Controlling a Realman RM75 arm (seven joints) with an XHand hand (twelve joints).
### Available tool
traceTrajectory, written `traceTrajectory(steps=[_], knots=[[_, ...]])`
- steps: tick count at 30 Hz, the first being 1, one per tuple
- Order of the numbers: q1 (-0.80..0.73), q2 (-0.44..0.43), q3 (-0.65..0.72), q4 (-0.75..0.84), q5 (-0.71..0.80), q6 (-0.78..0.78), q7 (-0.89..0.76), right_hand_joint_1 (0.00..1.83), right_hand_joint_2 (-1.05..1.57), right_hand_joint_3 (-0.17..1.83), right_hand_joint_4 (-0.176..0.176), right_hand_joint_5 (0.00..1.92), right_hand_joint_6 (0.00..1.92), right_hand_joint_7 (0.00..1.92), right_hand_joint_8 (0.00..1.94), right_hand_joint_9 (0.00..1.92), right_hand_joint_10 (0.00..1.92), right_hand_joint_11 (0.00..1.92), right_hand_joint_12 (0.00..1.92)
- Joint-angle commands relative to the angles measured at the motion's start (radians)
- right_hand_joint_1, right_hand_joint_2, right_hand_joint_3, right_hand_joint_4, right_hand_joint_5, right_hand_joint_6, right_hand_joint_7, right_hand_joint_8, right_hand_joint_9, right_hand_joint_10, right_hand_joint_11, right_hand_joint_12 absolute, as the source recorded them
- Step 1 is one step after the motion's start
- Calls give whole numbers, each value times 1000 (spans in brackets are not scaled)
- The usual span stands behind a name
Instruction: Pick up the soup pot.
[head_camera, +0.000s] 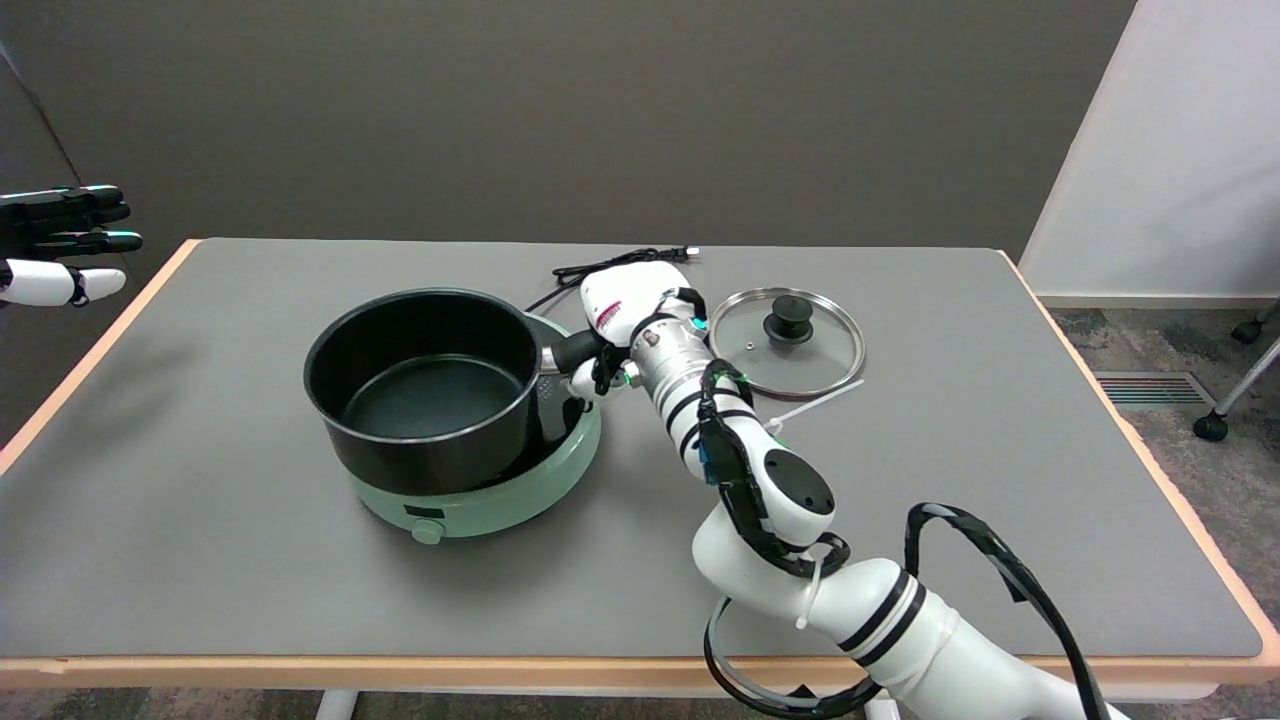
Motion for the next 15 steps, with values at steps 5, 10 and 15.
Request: traceTrajectory(steps=[5,10,15], knots=[[-9,12,4,9,-1,7,65,875,1180,508,-29,1920,1920,1920,1920,1920,1920,1920,1920],[-8,20,7,11,-3,18,73,935,1147,740,-41,1920,1920,1920,1920,1920,1920,1920,1920],[1,42,12,28,-12,32,73,946,1140,859,-32,1920,1920,1920,1920,1920,1920,1920,1920]])
